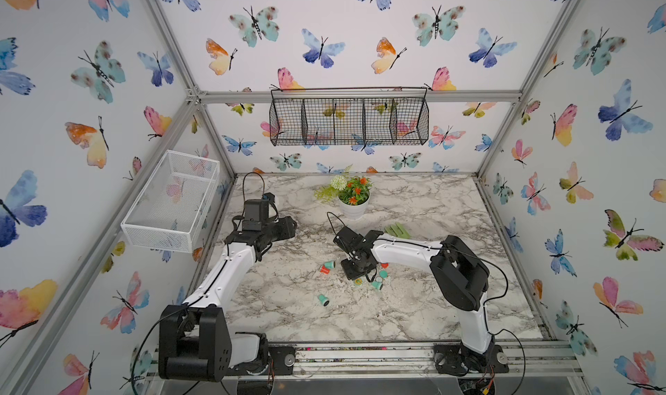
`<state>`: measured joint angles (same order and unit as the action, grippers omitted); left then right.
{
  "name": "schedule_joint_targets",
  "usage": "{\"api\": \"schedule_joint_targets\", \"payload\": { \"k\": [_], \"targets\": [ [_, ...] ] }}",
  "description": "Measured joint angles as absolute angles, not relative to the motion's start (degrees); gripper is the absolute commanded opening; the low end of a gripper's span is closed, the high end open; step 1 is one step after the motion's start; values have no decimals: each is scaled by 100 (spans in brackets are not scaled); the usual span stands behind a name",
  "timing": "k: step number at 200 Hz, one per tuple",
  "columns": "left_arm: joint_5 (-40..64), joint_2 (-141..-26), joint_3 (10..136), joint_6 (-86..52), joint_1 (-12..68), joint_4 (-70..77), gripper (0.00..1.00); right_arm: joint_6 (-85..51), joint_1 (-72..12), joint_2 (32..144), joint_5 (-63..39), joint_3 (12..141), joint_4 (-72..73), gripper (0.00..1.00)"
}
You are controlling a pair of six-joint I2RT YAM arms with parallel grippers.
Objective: Close the stamp cap
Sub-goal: Pick up the stamp from the center of the board.
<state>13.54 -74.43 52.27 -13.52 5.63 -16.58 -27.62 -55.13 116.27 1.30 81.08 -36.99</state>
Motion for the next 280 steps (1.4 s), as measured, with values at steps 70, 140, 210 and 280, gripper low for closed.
{"api": "schedule_joint_targets", "payload": {
  "k": [70,140,210,280],
  "targets": [
    [1363,-7441,5227,-1350,563,-1658,60,-2729,-5513,11609,156,8101,-3669,17],
    [1822,-7352,5566,-1846,720,-2189,59,-1723,-5511,10403,12,7118,-2611,11],
    [2215,-6888,6206,-2733,2755,-2425,61,-62,-5511,8335,-215,5282,-561,6],
    [2241,-6744,6399,-3365,3345,-2757,56,1007,-5511,7258,-329,4397,602,6]
  ]
}}
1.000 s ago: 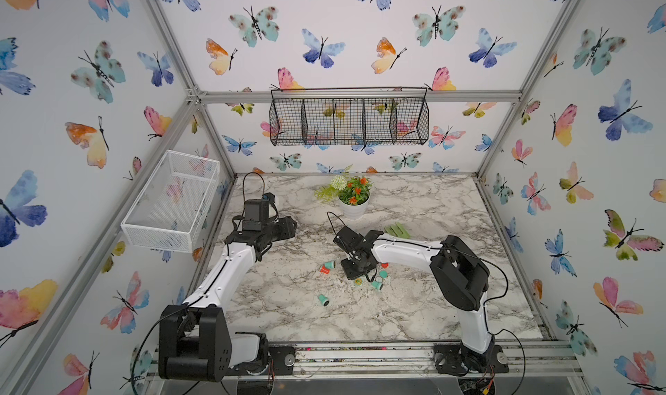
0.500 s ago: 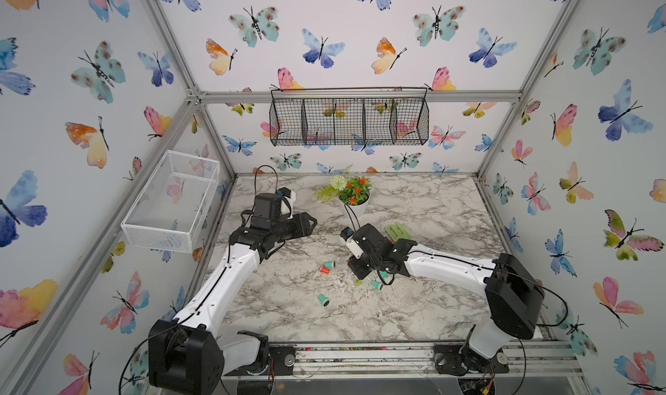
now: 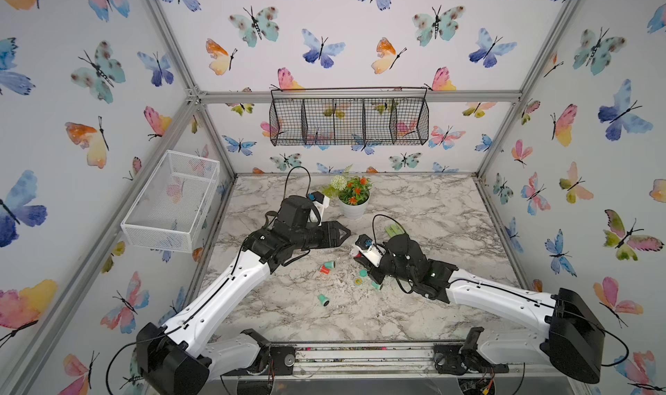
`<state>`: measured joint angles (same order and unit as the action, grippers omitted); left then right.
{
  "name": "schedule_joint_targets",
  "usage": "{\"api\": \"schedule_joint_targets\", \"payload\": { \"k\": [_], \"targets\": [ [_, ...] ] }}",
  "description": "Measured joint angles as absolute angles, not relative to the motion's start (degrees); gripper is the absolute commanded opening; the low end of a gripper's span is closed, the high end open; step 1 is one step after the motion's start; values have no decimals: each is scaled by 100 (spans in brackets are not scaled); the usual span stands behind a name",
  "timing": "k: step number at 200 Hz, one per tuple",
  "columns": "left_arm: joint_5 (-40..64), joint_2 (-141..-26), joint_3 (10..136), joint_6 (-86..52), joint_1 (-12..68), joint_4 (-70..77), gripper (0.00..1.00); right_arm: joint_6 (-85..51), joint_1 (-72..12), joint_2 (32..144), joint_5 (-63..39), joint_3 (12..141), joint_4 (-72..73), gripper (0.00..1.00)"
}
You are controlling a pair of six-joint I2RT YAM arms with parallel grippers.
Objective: Close the stamp cap
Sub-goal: Pick up the stamp from the center of the board.
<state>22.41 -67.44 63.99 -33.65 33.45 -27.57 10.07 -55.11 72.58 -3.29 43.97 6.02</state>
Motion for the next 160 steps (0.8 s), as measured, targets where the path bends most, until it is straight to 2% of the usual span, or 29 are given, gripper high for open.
{"api": "schedule_joint_targets", "payload": {
  "k": [35,70,160],
  "targets": [
    [2445,-6696,6407,-3505,3382,-2790,49,1164,-5511,7179,-414,4375,779,5],
    [2558,-6735,6523,-3492,3607,-2969,46,1293,-5511,7179,-591,4375,821,5],
    [2523,-7179,6781,-3223,3887,-3573,47,1496,-5511,7022,-810,4375,882,4]
  ]
}}
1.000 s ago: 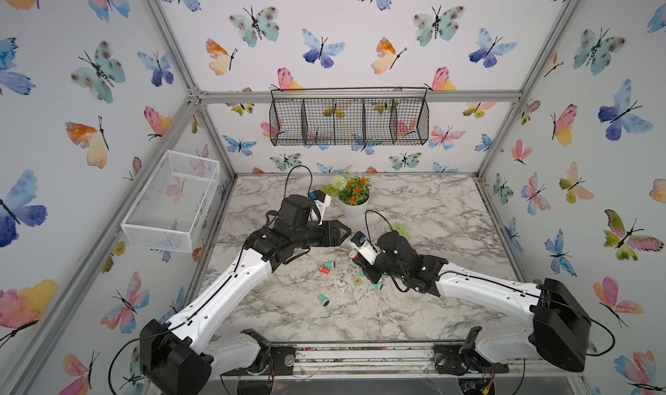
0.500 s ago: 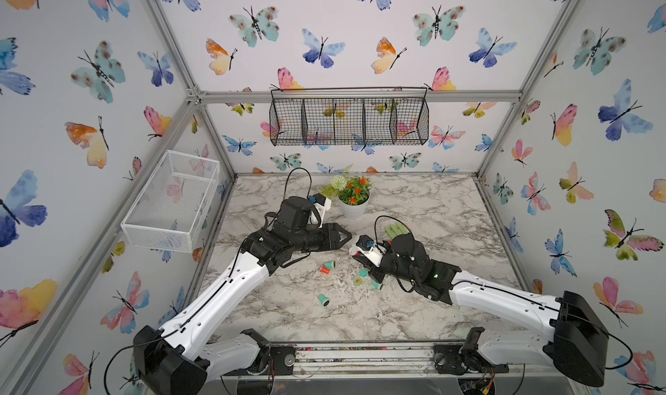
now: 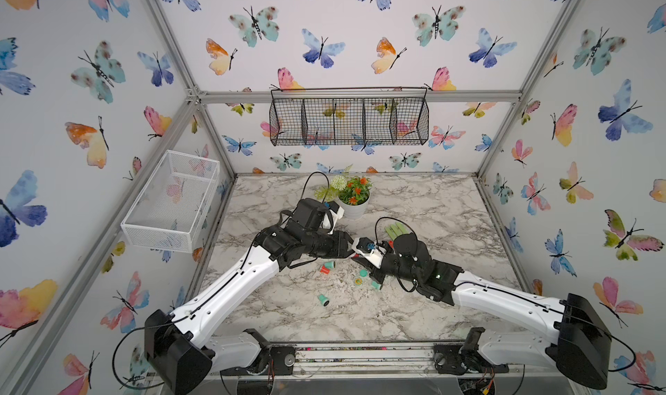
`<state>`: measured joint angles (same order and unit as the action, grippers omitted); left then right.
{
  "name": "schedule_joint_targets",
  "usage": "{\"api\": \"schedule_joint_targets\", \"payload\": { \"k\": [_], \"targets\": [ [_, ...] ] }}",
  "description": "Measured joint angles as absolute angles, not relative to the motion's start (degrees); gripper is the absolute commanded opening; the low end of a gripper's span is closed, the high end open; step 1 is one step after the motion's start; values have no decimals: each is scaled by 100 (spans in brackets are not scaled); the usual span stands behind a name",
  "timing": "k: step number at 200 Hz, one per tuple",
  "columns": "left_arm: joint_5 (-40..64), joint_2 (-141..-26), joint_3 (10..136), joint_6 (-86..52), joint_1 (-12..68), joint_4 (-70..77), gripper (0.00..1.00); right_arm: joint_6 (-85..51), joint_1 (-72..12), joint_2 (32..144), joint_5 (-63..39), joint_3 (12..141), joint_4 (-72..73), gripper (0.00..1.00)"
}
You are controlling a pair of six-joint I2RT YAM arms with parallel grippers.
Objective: Close the stamp cap
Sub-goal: Pick up the stamp from the center of the board.
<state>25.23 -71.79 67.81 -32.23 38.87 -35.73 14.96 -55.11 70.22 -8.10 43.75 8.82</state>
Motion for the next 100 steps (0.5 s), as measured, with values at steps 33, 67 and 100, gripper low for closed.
{"api": "schedule_joint_targets", "payload": {
  "k": [33,67,100],
  "targets": [
    [2515,-7236,6805,-3201,3957,-3680,46,1535,-5511,6969,-851,4375,965,4],
    [2534,-7260,6888,-3170,4025,-3715,44,1568,-5511,6969,-860,4375,969,4],
    [2532,-7264,6888,-3135,4025,-3719,41,1570,-5511,6952,-875,4375,993,4]
  ]
}}
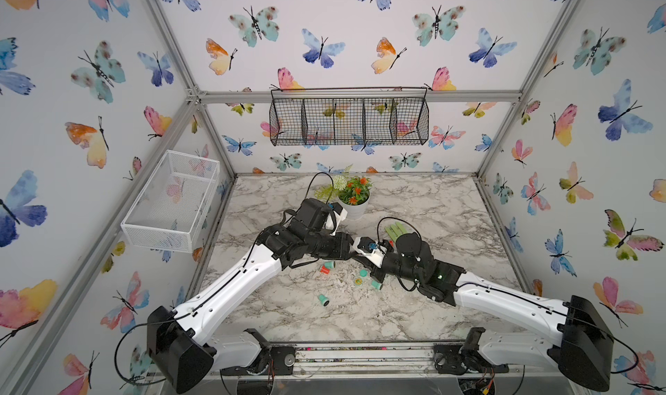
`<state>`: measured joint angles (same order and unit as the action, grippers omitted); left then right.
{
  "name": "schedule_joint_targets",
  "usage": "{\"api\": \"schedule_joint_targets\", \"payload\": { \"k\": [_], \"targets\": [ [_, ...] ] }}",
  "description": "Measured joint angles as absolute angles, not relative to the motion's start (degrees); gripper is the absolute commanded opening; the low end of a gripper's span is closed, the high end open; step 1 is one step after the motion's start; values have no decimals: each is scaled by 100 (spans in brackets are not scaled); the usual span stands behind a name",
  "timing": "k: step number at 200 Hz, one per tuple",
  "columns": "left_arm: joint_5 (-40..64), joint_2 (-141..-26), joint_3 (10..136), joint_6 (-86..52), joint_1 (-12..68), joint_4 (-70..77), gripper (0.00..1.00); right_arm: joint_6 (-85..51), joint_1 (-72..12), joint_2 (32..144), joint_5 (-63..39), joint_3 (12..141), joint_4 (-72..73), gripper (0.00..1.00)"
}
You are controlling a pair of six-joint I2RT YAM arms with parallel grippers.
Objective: Close the stamp cap
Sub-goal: Pick up the stamp from the center of the board.
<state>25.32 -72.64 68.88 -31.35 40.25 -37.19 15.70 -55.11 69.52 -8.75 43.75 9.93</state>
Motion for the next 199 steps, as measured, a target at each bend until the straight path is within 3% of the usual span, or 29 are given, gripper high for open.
{"api": "schedule_joint_targets", "payload": {
  "k": [52,105,140,199],
  "targets": [
    [2530,-7308,6890,-3109,4051,-3732,36,1573,-5511,6941,-902,4375,956,4],
    [2512,-7371,6888,-3057,4060,-3756,37,1616,-5509,6941,-886,4375,884,6],
    [2482,-7417,6888,-2993,4062,-3771,27,1632,-5505,6930,-867,4375,823,8],
    [2477,-7417,7072,-2880,4073,-3760,24,1684,-5507,6698,-757,4375,803,32]
  ]
}}
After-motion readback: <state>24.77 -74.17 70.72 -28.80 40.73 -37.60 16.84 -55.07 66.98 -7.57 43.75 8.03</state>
